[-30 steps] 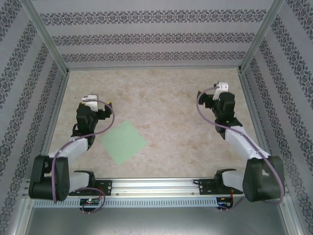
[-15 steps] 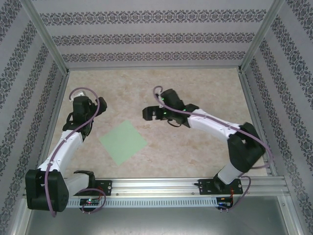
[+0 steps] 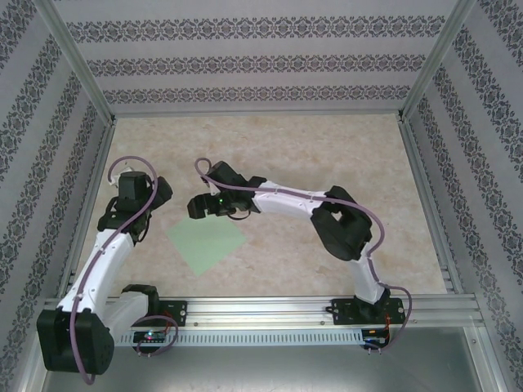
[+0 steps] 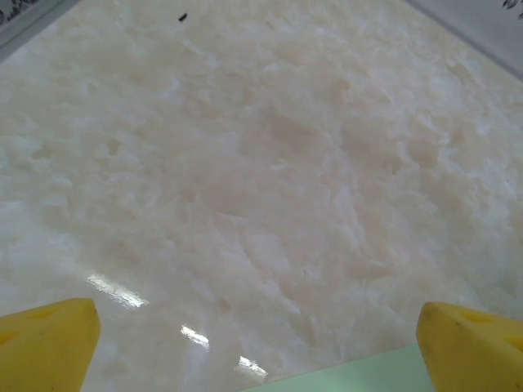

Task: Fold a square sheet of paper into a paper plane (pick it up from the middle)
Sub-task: Move the square sheet of paper to the center of the table.

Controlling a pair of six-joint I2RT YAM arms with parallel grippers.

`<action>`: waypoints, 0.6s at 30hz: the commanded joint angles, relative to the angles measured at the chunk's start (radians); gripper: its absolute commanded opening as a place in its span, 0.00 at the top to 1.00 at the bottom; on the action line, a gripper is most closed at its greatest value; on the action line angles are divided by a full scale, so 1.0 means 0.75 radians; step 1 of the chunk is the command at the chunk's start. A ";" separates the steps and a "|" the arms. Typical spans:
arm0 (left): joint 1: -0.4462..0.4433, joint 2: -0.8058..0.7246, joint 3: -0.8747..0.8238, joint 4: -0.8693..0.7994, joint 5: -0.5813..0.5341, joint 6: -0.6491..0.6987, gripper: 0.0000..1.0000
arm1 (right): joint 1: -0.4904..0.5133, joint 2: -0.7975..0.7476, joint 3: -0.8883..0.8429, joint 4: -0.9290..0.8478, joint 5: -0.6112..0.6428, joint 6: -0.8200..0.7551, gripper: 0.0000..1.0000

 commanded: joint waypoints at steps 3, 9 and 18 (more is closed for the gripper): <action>0.020 -0.107 -0.032 -0.080 -0.073 0.033 0.00 | 0.032 0.168 0.180 -0.077 -0.087 0.070 0.19; 0.020 -0.172 -0.051 -0.093 -0.061 0.057 0.00 | 0.036 0.223 0.206 -0.172 -0.015 0.067 0.18; 0.020 -0.143 -0.073 0.022 0.207 0.038 0.00 | -0.101 0.008 -0.195 -0.076 0.187 0.106 0.18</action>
